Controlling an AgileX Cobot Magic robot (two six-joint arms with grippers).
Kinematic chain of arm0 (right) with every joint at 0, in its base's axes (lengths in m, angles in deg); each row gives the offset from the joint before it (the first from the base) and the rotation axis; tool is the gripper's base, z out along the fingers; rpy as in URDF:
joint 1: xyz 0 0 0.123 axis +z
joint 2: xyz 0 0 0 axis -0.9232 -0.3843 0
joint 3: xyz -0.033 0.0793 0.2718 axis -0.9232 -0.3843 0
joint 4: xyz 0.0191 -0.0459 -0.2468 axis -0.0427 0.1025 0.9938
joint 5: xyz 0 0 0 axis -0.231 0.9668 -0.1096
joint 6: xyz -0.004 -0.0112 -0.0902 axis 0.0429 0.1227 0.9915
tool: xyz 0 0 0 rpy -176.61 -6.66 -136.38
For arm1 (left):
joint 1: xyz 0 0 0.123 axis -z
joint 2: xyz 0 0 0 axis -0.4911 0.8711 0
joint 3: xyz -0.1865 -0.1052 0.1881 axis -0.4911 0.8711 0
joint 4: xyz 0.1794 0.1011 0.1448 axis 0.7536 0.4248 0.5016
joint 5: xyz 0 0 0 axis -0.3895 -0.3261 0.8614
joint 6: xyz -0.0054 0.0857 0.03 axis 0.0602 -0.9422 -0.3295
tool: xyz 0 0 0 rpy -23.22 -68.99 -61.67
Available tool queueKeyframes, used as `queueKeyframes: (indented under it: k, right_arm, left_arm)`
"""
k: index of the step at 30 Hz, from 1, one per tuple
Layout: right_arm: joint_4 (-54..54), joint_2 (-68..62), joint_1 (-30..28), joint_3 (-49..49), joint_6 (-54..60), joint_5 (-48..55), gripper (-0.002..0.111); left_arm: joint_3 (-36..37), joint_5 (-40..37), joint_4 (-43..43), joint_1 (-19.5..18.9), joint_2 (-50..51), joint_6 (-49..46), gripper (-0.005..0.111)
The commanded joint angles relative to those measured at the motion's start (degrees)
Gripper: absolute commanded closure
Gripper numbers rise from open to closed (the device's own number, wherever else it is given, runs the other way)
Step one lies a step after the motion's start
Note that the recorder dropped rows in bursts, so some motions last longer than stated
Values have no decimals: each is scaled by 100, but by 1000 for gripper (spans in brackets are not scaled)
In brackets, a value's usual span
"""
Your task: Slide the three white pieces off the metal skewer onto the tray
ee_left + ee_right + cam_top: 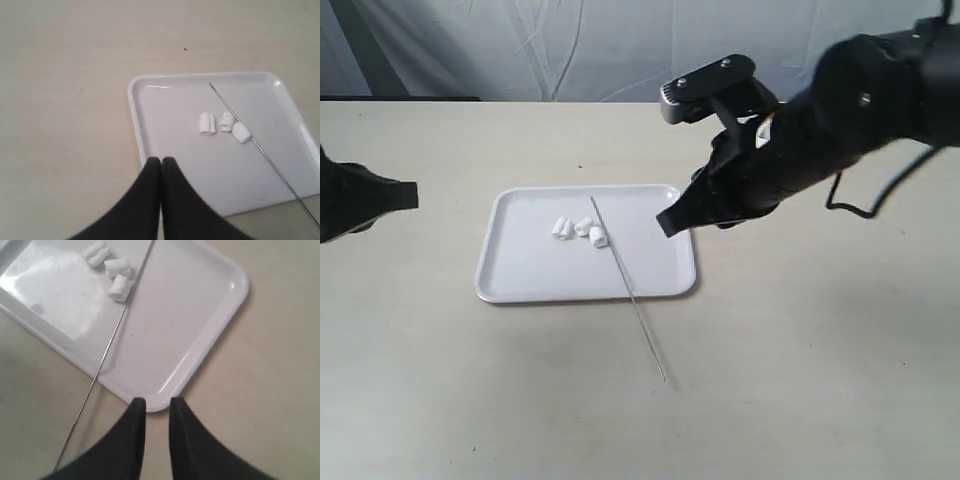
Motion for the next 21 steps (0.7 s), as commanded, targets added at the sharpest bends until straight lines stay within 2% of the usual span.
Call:
queueKeyframes:
  k: [1,8,13,17,21]
  right_arm:
    - [-1,1136,-21,-1192,4,-1270,90]
    - [-193,2931,-21,-2802,33,-3120,93]
    - [-88,4113,-21,-3525,188,-3887,100]
    - [-159,4853,-44,-3804,902,-3819,101]
    - [-389,5438,-229,-3943,930,-3191,101]
  left_arm:
    - [681,298,-4,-13,-1157,-21,107]
    - [1387,284,-181,-13,-3117,-9,107]
    - [1571,151,-26,-13,-4212,18,107]
    - [1691,298,131,-13,-4729,18,107]
    - [1819,239,501,-13,-4850,18,107]
